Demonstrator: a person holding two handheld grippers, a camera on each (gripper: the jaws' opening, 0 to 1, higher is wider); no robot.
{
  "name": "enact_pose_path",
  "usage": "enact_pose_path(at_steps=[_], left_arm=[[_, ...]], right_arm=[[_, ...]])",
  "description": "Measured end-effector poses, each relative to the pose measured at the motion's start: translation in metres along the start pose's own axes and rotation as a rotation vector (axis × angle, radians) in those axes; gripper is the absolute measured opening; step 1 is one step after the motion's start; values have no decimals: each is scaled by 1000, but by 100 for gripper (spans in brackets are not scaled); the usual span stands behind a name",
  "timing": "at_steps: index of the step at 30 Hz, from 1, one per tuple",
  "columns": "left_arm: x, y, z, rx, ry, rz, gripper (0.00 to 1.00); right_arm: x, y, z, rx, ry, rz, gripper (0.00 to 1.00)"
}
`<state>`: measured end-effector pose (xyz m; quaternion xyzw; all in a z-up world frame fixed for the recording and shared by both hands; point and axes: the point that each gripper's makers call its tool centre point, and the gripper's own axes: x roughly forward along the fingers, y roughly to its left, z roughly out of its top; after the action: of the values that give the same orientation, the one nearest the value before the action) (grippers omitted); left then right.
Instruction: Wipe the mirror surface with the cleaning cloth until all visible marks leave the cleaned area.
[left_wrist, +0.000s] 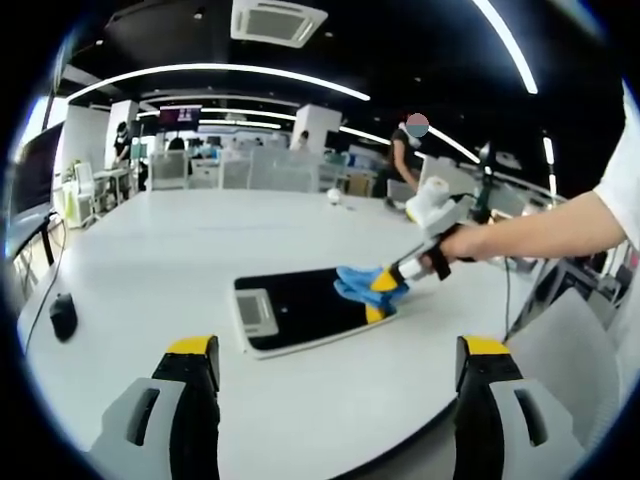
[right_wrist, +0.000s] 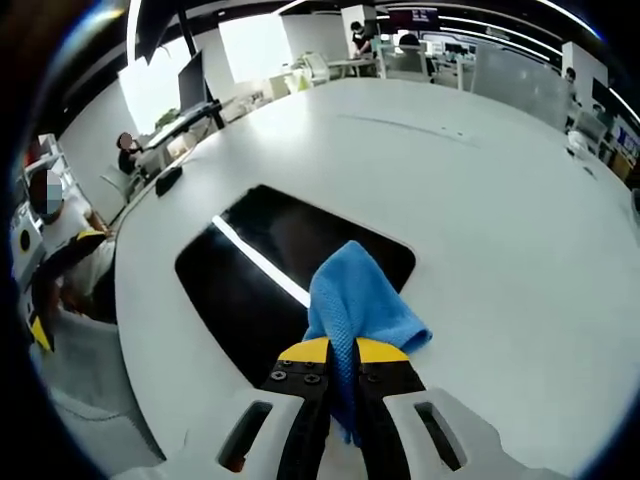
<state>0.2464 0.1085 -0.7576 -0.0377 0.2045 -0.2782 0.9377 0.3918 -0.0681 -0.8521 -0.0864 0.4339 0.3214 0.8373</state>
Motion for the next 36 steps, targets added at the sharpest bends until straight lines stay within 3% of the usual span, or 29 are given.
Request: enact_pose_path(at_steps=[22,26,36], left_arm=[[1,0,-1,0,4,0,99],[1,-1,-1,1,6,-3,99],[1,-1,-2,-2,9,-5,99]], right_arm=[[-1,3,-5,-11,9,-4,3],[-8,14,-9,-13,10,-3,3],[-5,8,-13,-33,20,-1,3]])
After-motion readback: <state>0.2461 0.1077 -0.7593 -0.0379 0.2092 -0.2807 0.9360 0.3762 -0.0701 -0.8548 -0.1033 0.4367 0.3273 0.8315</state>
